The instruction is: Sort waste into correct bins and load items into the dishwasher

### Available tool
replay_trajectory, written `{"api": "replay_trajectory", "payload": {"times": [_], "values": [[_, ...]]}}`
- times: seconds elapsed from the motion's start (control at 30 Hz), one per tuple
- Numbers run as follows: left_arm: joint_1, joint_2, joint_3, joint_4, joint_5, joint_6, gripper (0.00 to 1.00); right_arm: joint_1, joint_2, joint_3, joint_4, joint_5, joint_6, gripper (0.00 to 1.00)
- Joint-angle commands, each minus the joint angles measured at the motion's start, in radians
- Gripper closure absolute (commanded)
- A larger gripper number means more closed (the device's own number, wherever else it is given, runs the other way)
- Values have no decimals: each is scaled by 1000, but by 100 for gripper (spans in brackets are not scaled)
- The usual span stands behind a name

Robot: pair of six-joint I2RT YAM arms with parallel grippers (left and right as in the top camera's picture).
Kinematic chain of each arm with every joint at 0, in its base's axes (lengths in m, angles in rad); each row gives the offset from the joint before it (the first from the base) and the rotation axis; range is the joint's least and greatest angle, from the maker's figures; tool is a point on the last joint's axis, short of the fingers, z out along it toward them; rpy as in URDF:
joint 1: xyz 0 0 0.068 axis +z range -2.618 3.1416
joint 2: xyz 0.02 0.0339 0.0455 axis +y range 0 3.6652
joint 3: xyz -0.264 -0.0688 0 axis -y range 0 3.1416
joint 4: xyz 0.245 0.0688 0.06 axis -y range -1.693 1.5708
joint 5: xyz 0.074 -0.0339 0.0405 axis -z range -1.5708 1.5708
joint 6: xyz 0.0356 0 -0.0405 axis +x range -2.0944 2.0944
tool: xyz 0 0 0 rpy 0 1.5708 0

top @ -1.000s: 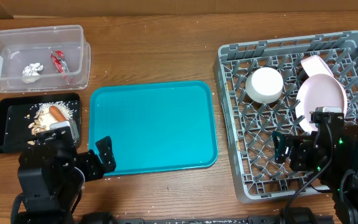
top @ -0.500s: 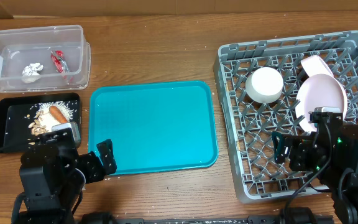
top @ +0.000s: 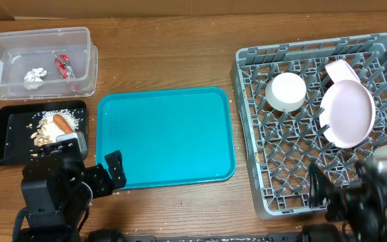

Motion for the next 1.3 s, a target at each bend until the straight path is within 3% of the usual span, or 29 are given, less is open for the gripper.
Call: {"api": "replay_trajectory", "payload": {"times": [0.0, 0.2, 0.3, 0.67, 0.8, 0.93, 1.27], "values": [[-3, -3, -6, -1, 10, -10, 0, 3, -109, -87, 16, 6, 4, 0], [-3, -3, -6, -1, 10, -10, 0, 3, -317, -340, 214, 6, 4, 0], [-3, -3, -6, -1, 10, -10, 0, 3, -322, -476, 370, 5, 5, 0], [-3, -3, -6, -5, 10, -10, 0, 2, -326, -1036, 1266, 21, -4, 0], [-3, -3, -6, -5, 10, -10, 0, 2, -327, -1056, 1256, 59, -35, 0], [-3, -3, -6, -7, 10, -10, 0, 2, -327, -1056, 1115, 51, -33, 0], [-3, -3, -6, -14, 10, -10, 0, 3, -325, -1056, 1110, 52, -33, 0]]}}
